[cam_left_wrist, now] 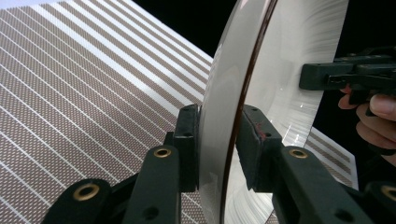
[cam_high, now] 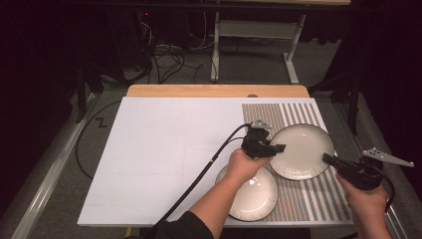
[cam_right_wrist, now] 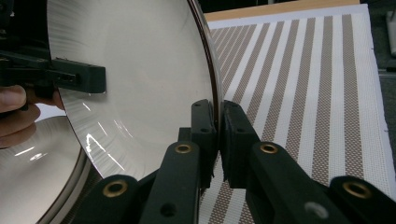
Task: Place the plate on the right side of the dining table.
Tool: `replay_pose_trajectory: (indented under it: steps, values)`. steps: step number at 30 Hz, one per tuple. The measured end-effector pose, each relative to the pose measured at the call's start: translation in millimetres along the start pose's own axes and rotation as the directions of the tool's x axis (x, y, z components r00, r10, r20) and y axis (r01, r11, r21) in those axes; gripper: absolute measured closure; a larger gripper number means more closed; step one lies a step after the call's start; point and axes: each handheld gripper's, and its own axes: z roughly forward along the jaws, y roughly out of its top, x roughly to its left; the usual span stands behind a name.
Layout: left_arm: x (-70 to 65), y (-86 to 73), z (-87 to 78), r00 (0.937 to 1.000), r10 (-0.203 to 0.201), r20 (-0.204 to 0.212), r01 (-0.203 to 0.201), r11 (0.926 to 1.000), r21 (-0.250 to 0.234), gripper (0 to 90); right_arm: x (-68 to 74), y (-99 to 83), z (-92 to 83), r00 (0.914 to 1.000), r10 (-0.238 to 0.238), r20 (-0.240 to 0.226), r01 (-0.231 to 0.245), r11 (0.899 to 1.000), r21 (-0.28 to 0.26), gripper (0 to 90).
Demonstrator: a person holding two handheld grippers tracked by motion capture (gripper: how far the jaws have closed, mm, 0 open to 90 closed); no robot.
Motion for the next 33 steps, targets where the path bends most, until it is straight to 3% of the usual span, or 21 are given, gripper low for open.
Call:
replay_pose_trajectory:
  steps: [16,28,33]
  values:
    - [7.3,-5.4,14.8,0.9986,-0.049,-0.019,0.050,0.9971,0.057,67.1,-6.3,-7.5,7.7,0.9996,-0.003,0.030,0.001,0.999,0.041,87.0]
    - [6.8,-2.8,19.6,0.9982,-0.026,-0.054,0.031,0.9949,0.096,64.6,-8.0,-11.3,10.9,0.9990,-0.012,0.042,0.010,0.998,0.054,86.6]
    - [6.4,3.2,11.7,0.9953,-0.017,-0.095,0.022,0.9986,0.047,56.2,-7.2,-10.5,12.4,0.9986,-0.018,0.049,0.015,0.998,0.054,86.4]
